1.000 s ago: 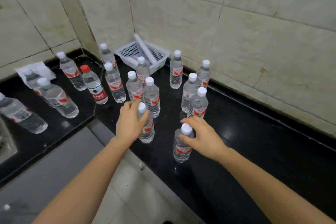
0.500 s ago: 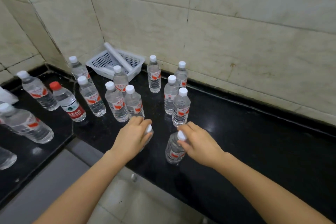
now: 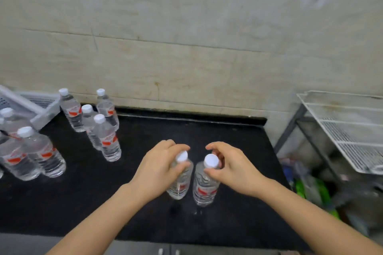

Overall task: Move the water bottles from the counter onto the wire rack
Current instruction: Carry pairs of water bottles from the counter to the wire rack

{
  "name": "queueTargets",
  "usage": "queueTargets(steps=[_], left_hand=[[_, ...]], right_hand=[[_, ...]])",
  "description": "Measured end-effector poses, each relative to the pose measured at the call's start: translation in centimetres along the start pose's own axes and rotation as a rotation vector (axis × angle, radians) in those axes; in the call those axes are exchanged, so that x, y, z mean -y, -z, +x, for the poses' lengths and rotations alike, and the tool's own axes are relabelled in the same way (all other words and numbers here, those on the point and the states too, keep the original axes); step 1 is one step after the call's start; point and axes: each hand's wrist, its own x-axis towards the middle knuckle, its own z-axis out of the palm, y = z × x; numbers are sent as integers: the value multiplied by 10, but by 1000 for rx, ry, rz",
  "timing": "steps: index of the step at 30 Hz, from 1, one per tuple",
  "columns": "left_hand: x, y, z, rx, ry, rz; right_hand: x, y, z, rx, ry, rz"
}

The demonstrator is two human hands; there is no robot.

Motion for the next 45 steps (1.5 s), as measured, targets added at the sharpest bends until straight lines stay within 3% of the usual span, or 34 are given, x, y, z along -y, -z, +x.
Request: queueTargets(steps=[5,11,16,21,27,35,45], left_hand=[[-134,-46,47,-76,4,-167],[-285,-81,101,-62,-126,-338],[-381,-92,174,-70,-251,-558],[-462,-128,236,-37,-366,-574],[-525,-194,314,-7,-521,-416],[-586,-290,424,150,-468,-403],[-609,-369,525,114,-336,-258]], right_hand=[[-54,118,-80,-219,-58,-12],[-87,258,-159,-443,-113,12],[-111,369,-202,-636,-165,32],[-163,443,-221,-777,-220,113],[-252,511,-217,-833,-264,51],[-369,595,-177,-833,-342,-5],[-476,650,-117,-862,-394,-41]])
